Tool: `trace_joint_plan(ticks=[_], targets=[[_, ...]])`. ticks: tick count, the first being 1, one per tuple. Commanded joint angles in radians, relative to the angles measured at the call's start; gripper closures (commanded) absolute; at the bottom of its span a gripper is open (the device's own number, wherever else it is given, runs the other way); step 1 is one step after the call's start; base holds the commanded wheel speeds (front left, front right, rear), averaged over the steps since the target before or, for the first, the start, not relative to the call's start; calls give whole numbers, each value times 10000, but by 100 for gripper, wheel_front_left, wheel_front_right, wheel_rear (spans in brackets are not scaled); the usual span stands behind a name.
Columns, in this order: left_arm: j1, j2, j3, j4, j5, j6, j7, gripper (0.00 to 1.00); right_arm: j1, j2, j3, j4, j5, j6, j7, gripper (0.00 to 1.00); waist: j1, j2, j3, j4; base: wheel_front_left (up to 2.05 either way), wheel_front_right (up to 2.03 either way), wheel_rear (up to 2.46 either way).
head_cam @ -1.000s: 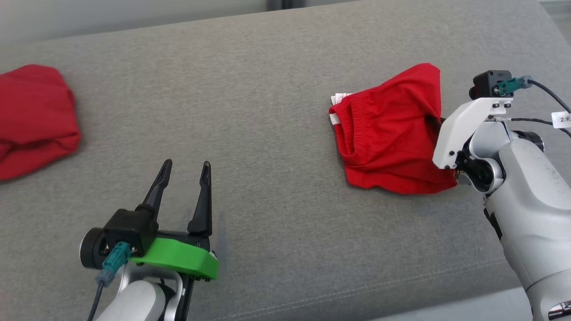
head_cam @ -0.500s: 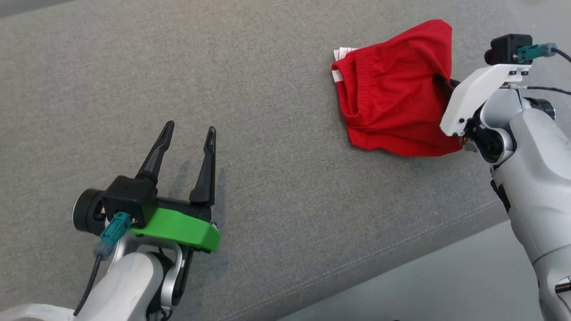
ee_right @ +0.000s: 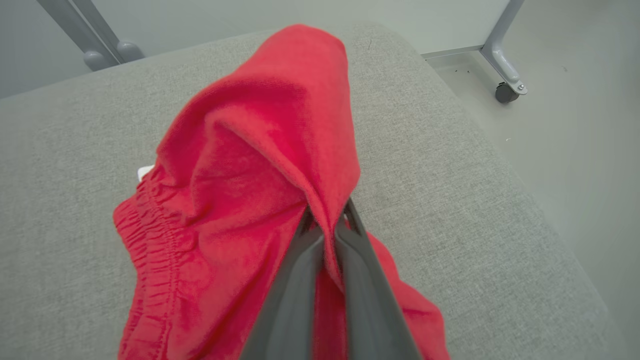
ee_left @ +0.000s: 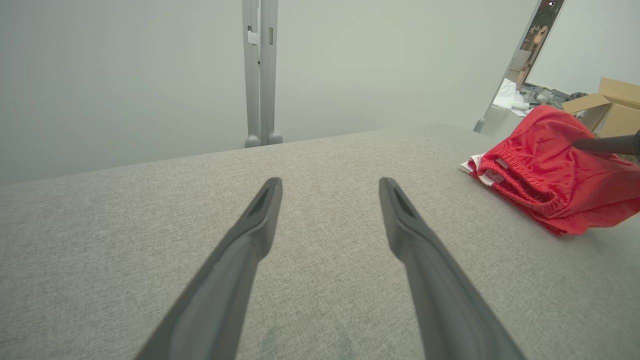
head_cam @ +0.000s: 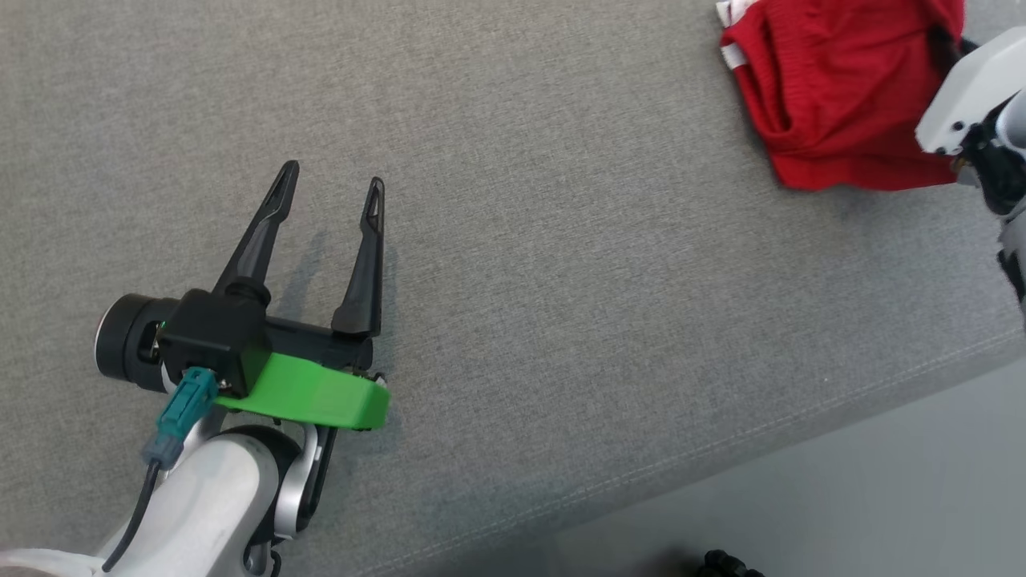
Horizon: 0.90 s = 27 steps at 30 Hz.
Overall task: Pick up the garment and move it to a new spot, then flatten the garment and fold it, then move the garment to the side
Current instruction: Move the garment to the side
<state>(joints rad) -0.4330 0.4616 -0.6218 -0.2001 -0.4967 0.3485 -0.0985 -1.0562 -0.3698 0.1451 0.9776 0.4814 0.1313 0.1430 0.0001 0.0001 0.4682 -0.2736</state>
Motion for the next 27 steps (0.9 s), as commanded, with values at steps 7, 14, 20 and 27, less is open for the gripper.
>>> trace_joint_plan(ticks=[7,14,20,27], targets=[[-431,234,-203,-855,441,183,475,0,-951,-958,-422,958,-631,-10,-539,100,-1,-1,782,739,0,0,0],[-585,398,-410,-1330,741,310,874,0,-1390,-1381,-388,1570,-1367,-12,-1201,100,-1,-1,1164,926,0,0,0],[-671,470,-517,-1565,905,370,1130,0,-1666,-1559,-545,2231,-2222,-12,-2151,30,-1,-1,1379,942,0,0,0],[-698,516,-566,-1680,994,410,1275,0,-1763,-1614,-698,2623,-3238,-12,-3251,0,-1,-1,1464,866,0,0,0]])
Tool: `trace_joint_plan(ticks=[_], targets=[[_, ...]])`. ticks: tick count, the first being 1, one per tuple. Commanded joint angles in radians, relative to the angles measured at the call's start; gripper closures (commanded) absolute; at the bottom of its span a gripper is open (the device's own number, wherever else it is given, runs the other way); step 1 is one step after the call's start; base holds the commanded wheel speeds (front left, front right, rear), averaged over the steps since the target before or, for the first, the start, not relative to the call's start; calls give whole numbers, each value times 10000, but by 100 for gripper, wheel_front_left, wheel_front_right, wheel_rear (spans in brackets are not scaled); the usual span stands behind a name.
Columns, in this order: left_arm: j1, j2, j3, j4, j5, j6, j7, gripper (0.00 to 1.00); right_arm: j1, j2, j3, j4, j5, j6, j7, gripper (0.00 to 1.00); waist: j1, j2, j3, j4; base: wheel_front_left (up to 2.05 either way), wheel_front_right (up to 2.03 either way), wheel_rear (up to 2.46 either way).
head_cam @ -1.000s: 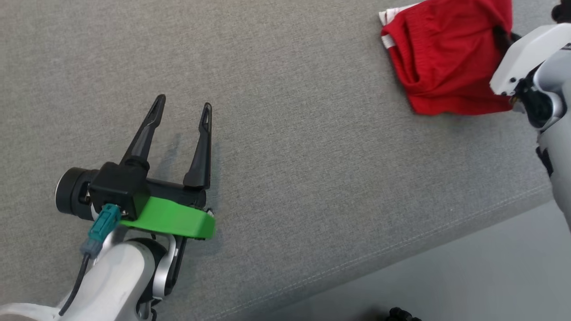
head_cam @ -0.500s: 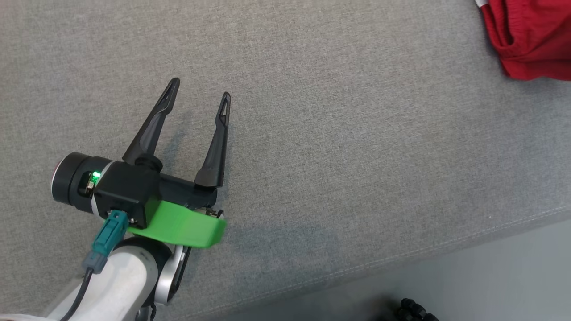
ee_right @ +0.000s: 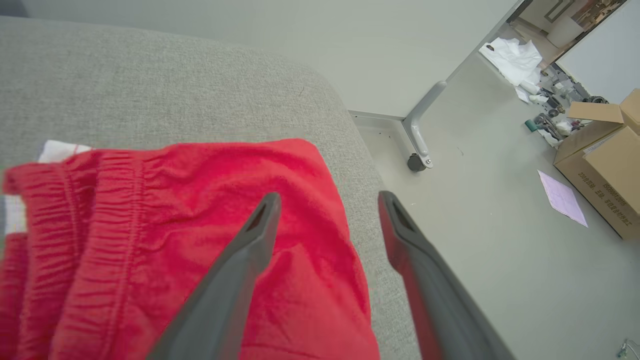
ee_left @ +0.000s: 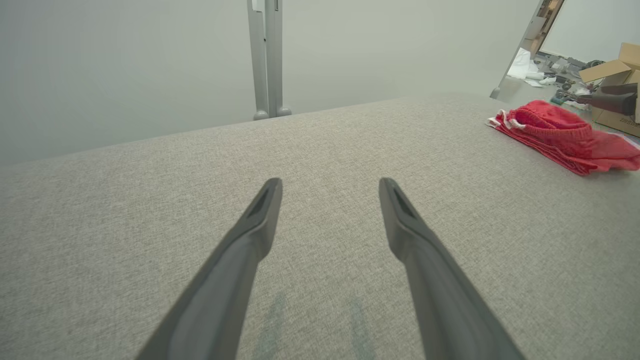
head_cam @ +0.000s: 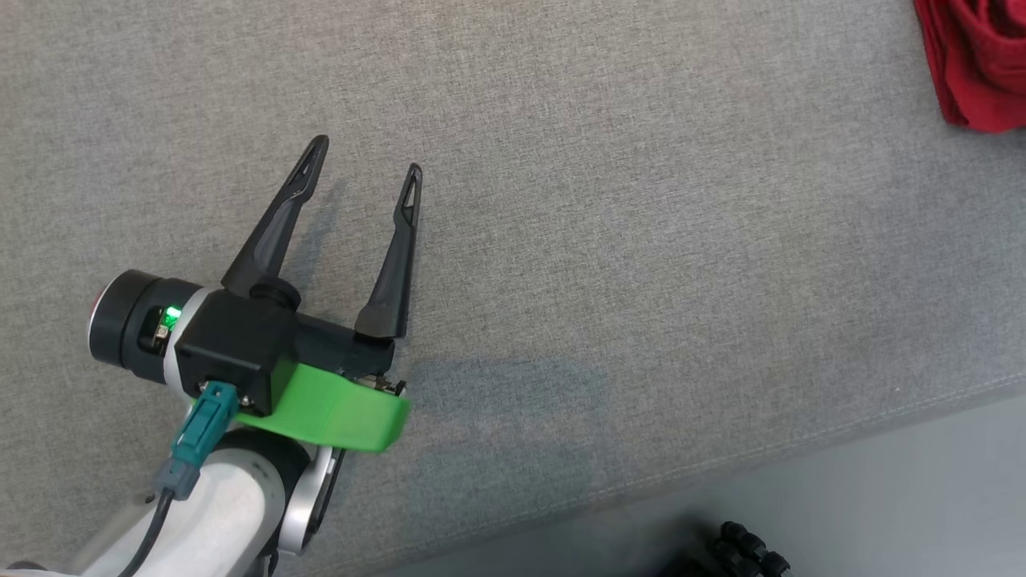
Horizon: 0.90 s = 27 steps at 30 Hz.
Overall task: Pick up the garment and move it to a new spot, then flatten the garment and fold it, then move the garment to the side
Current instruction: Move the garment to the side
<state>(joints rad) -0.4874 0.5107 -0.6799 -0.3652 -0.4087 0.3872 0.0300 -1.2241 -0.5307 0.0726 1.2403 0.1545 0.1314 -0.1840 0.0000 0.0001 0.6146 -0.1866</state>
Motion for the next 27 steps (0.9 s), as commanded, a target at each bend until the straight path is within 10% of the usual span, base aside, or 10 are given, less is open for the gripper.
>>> trace_joint_plan(ticks=[1,15,27], targets=[[-156,37,8,-38,120,33,-8,0,-100,19,-48,38,-88,-14,-81,0,0,-1,4,-22,0,0,0],[238,-137,268,530,-479,-24,-565,0,499,1106,-289,-121,269,-14,-737,0,0,-1,-1288,-153,0,0,0],[1558,-388,1469,2141,-1972,-95,-2192,0,2126,1423,1085,-2613,1735,-14,-822,0,0,-1,-3674,298,0,0,0]])
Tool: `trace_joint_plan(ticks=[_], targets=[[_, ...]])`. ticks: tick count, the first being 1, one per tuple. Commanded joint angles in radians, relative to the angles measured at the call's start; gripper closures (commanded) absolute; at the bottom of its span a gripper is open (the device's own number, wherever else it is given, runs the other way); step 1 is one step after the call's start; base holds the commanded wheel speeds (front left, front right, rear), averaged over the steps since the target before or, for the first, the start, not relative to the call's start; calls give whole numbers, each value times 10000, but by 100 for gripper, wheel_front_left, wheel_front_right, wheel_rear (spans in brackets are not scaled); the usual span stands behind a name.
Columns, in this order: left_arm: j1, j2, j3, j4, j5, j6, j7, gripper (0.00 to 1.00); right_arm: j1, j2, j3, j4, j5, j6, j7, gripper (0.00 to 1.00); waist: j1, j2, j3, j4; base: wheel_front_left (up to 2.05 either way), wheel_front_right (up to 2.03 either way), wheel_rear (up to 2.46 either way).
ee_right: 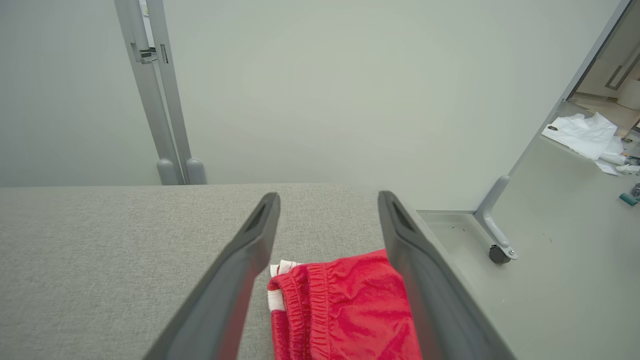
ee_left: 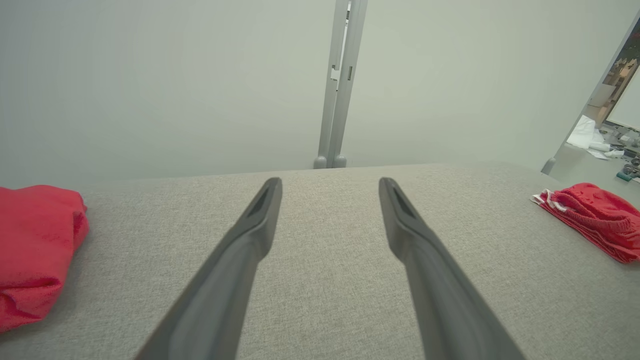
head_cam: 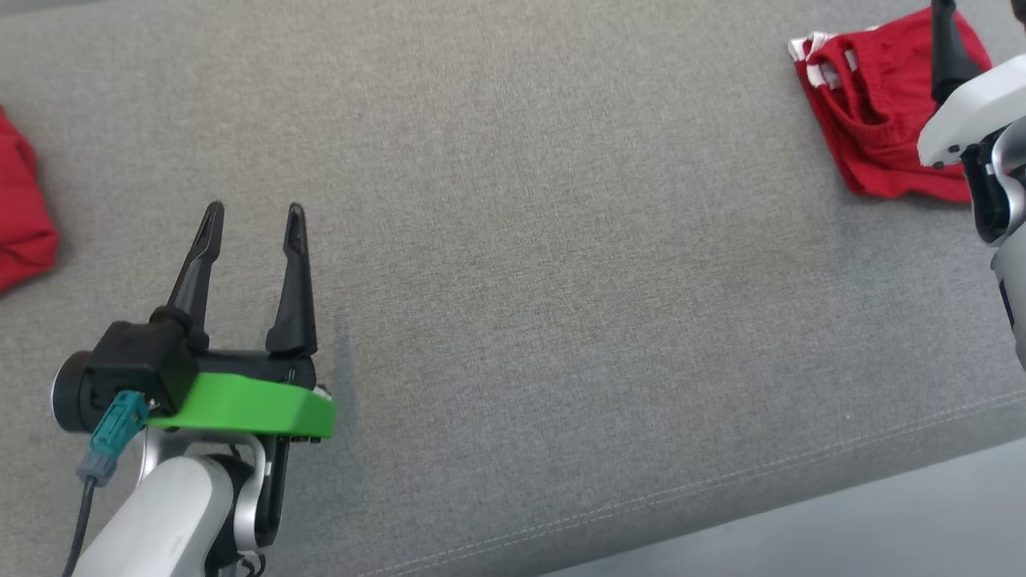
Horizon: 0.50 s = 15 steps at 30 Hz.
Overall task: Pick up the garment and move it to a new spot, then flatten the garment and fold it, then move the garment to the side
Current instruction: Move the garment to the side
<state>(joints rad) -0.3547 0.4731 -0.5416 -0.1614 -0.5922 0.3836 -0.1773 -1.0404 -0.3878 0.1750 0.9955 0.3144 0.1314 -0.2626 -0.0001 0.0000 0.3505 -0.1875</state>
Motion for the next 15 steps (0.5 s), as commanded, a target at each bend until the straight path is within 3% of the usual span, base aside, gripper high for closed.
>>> trace_joint_plan(ticks=[1,10,15], targets=[[382,-1,168,305,-225,-113,-231,0,471,-23,138,-399,251,-14,-37,0,1,0,-1226,380,0,0,0],[1793,-68,867,1401,-768,-366,-790,0,2419,283,555,-2680,804,-14,206,0,1,0,-2482,991,0,0,0],[2415,-146,1094,1567,-821,-608,-854,0,3814,653,131,-4254,725,-12,484,0,1,0,-2900,1331,0,0,0]])
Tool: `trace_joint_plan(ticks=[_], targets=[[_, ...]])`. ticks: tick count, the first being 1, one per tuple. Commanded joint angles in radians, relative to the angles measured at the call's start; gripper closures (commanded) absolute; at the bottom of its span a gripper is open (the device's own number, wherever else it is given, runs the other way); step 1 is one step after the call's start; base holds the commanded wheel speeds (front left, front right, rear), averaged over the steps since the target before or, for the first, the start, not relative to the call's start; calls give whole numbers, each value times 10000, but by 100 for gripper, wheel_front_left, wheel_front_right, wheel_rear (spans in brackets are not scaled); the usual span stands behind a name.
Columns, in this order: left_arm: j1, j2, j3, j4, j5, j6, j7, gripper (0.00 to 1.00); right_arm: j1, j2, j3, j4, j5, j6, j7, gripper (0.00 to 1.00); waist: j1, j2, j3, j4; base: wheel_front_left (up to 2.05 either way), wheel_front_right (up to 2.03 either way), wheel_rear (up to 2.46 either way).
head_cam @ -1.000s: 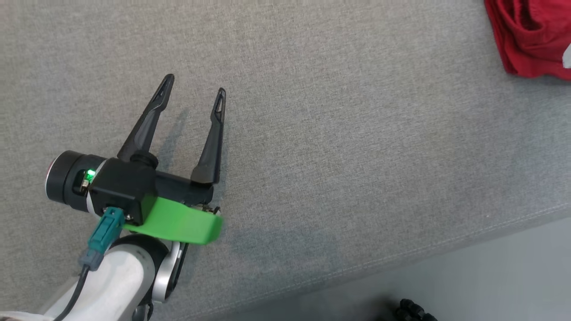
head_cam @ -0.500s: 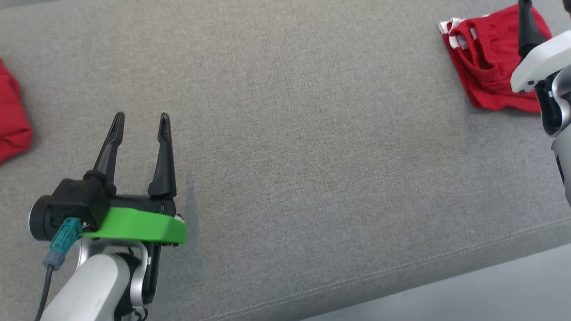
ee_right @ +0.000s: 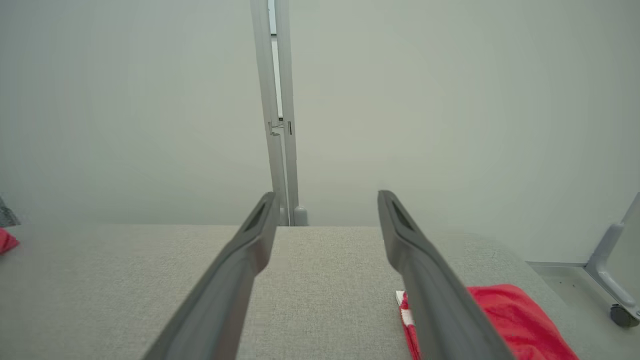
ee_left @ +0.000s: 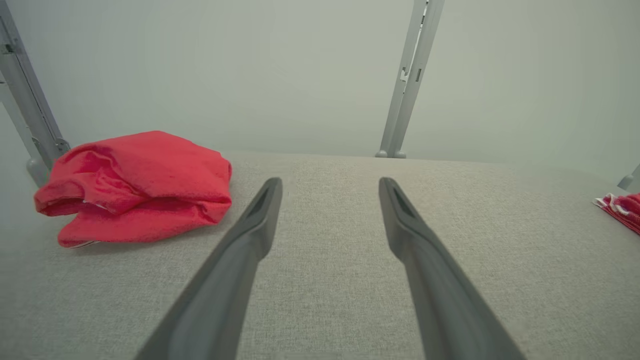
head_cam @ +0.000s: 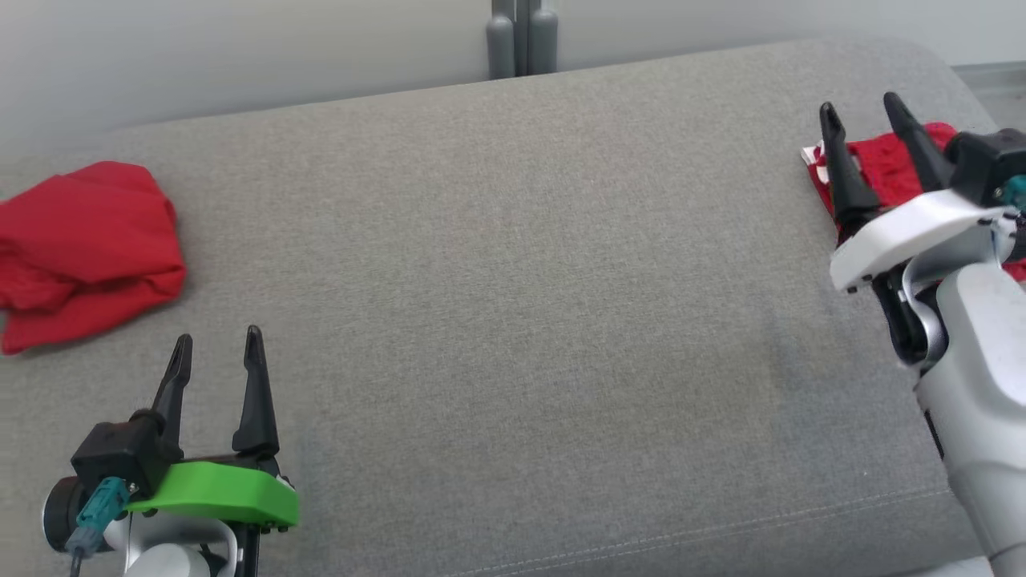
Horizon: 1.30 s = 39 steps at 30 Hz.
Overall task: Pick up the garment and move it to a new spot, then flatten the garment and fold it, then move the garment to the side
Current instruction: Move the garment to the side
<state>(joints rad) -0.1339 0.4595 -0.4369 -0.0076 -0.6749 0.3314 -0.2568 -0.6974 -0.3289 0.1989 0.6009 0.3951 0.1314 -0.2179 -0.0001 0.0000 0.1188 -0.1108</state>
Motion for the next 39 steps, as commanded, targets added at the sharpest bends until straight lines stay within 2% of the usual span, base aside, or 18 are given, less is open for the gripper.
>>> trace_joint_plan(ticks=[1,8,9,12,17,21,24,39], targets=[[207,-10,47,29,6,-86,-58,0,384,64,-108,-307,-82,-12,37,0,1,0,-583,563,0,0,0],[782,-202,276,229,12,-314,-79,0,2781,901,-1226,-2668,-887,-12,514,0,1,0,-919,1004,0,0,0],[928,-197,330,294,80,-381,-76,0,3432,1298,-1531,-3278,-1095,-12,721,0,1,0,-993,1103,0,0,0],[1159,-234,461,337,207,-462,-80,0,4262,1932,-1990,-4148,-1420,-12,1009,0,1,0,-1080,1228,0,0,0],[1633,-361,748,330,374,-598,-82,0,5488,2610,-2184,-5178,-1876,-12,1362,0,1,0,-1189,1396,0,0,0],[1928,-485,857,393,517,-763,-82,0,6221,2742,-2048,-5636,-2112,-12,1530,0,1,0,-1249,1466,0,0,0],[2055,-555,904,487,597,-930,-82,0,6571,2773,-1786,-5750,-1739,-11,1501,0,1,0,-1289,1487,0,0,0],[2010,-1044,1125,859,871,-1499,-83,0,7058,2766,-1472,-5451,-1277,-11,1218,0,1,0,-1517,1497,0,0,0]])
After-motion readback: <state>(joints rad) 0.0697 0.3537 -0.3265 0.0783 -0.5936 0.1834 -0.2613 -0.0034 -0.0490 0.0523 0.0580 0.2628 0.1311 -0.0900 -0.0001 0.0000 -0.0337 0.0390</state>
